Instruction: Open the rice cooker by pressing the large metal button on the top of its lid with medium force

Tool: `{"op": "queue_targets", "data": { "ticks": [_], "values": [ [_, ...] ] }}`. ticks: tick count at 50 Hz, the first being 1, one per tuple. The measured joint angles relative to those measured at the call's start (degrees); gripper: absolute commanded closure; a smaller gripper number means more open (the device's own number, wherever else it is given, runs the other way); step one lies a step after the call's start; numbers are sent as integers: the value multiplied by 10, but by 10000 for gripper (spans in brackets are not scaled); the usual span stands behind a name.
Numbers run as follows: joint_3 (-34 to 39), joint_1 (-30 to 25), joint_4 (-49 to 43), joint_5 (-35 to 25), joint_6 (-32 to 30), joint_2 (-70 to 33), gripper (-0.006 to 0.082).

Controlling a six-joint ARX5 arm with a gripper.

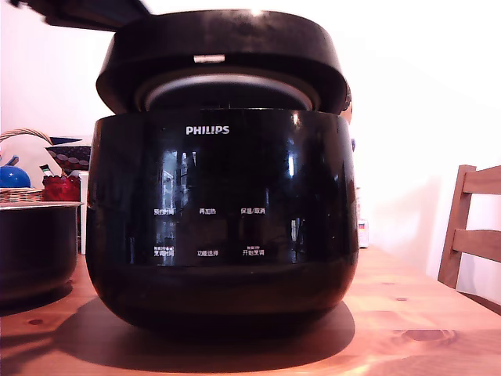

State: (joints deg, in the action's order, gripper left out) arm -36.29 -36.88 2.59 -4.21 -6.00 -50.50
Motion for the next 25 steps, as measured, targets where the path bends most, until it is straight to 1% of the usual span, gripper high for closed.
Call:
{"op": "queue_targets", "data": {
  "ticks": [12, 25],
  "values": [
    [0, 43, -1, 9, 0, 31, 788],
    [0, 72, -18, 17, 0, 66, 788]
  ]
}}
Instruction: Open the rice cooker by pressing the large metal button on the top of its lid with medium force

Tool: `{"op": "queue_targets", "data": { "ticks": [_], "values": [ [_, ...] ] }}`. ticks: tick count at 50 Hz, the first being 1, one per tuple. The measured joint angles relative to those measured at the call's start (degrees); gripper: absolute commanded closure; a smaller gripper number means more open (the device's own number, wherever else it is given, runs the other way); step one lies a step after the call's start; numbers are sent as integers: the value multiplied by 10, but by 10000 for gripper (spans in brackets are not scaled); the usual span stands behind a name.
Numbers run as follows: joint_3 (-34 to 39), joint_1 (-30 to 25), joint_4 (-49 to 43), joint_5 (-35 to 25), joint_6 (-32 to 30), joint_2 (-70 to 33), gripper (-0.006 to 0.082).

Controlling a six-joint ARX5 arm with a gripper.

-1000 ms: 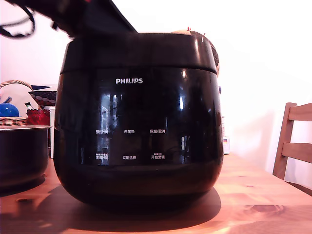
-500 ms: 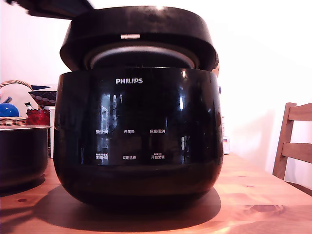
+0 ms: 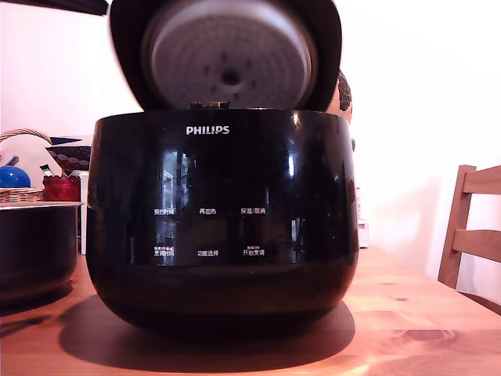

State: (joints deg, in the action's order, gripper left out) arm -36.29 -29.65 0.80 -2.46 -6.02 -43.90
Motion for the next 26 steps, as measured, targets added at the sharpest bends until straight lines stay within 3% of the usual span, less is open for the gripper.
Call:
{"op": "queue_targets", "data": {
  "ticks": [26],
  "values": [
    [1, 51, -44, 45, 0, 80, 788]
  ]
}}
